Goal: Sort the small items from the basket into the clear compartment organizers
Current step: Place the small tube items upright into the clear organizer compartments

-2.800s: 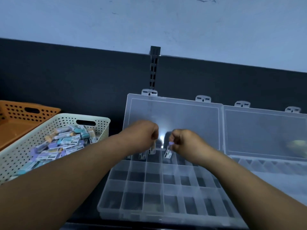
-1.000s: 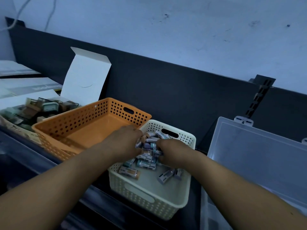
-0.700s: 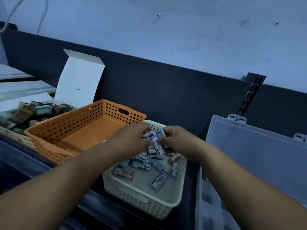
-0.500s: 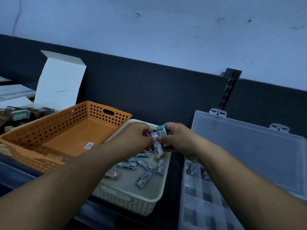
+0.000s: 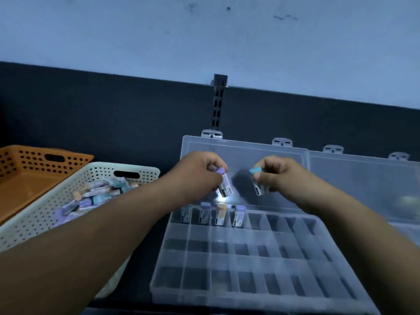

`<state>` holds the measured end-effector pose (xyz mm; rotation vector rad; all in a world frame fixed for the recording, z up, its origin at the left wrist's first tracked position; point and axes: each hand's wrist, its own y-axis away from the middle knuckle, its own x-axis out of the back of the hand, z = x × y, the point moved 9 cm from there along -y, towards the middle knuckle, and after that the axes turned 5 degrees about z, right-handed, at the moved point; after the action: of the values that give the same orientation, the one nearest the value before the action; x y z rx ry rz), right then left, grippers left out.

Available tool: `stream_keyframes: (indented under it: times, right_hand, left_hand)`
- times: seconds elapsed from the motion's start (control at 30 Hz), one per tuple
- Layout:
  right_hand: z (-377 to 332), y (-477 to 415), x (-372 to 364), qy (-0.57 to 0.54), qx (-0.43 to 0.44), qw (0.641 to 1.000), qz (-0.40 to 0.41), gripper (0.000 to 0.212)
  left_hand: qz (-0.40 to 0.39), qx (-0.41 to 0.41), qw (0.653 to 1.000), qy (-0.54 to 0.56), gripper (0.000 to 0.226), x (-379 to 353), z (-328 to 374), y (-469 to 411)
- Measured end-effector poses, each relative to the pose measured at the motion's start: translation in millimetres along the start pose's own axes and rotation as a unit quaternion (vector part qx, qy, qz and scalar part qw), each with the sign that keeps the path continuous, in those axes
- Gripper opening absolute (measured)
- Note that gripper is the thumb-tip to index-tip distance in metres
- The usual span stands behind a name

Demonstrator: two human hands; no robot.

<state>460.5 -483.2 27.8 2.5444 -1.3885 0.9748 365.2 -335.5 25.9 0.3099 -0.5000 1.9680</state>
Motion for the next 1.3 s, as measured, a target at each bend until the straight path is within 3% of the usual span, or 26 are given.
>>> stream_keyframes:
  times: [0.07,0.37,0.53,0.87,0.97,1.07,1.3]
  right_hand:
    - [19,6,16,0.03,-0.009,0.999,0.016,0.003]
    - [71,16,35,0.182,-0.026,0.983,0.008,0.016]
    - [82,15,20,0.215,-0.016,0.976,-0.026,0.027]
    - [98,17,6,0.237,-0.017,0.97,-0.046,0.016]
    - [95,17,7,0.251,-0.026,0.966,-0.062,0.019]
    - [77,15,12,0.258,-0.02,0.963,-0.069,0.038]
    - [-4,1,-33,0.328,0.107,0.937,-0.051,0.058]
  left_hand:
    - [-0.016,-0.01,0.999,-0.027,0.014,-24,9,-5]
    - [-0.067,-0.092,0.964,-0.242,0.008,-103,21,-18]
    - [-0.076,-0.105,0.941,-0.312,0.011,-121,5,-27]
    - [-0.059,-0.172,0.883,-0.432,0.016,-140,-11,-22]
    - [-0.056,-0.161,0.876,-0.451,0.024,-137,-11,-22]
    - [-0.042,-0.144,0.885,-0.442,0.039,-116,-8,-20]
    - [0.033,-0.129,0.9,-0.416,0.056,0,-5,1]
